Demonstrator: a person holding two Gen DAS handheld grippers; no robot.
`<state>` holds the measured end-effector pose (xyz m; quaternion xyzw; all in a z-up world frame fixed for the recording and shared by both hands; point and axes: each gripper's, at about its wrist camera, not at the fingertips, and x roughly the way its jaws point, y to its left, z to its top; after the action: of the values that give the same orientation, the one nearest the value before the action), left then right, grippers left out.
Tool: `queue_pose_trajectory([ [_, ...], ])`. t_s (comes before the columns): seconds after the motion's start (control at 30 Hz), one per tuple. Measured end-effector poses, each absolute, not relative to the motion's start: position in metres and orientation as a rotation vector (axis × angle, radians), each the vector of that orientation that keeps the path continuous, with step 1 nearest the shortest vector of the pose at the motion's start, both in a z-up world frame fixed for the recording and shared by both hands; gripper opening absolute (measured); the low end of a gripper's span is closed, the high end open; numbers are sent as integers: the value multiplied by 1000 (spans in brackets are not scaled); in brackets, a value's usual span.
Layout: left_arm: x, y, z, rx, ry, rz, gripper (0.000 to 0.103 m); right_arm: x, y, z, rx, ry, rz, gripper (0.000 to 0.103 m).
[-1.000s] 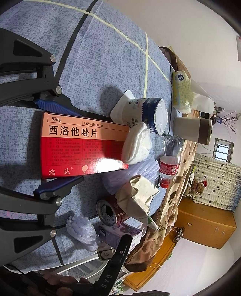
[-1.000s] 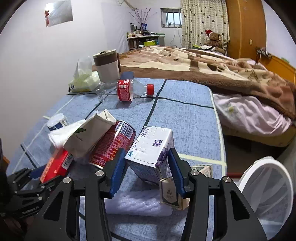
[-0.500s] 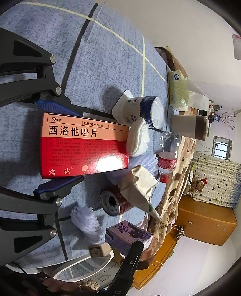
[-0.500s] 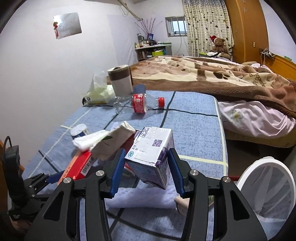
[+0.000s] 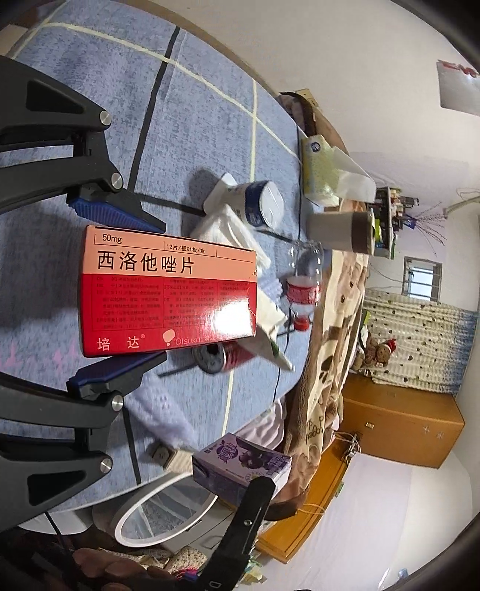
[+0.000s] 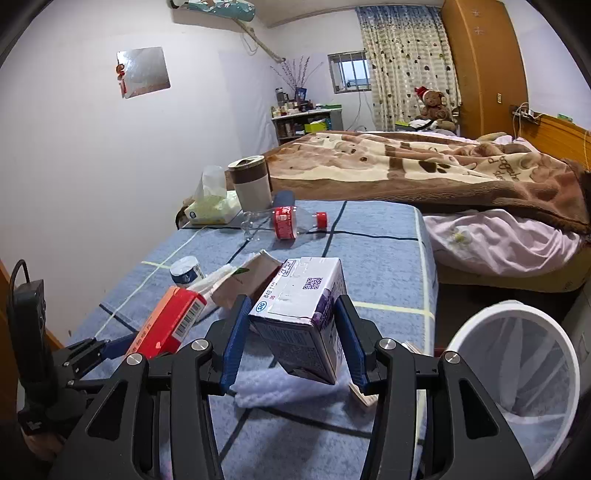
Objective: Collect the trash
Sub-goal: 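Grasp the red medicine box with the left tool while the right tool grasps the purple juice box, then move both boxes over the wastebasket and open both tools to drop them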
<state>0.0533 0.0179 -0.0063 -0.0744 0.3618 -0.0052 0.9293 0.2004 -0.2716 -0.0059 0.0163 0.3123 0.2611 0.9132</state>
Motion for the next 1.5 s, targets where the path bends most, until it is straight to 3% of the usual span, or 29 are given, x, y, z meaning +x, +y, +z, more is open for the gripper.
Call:
queue_pose_trajectory([
  [1.5,104,-186,3,41,764,-480,61,184,-411,-43,219,681,204,48],
])
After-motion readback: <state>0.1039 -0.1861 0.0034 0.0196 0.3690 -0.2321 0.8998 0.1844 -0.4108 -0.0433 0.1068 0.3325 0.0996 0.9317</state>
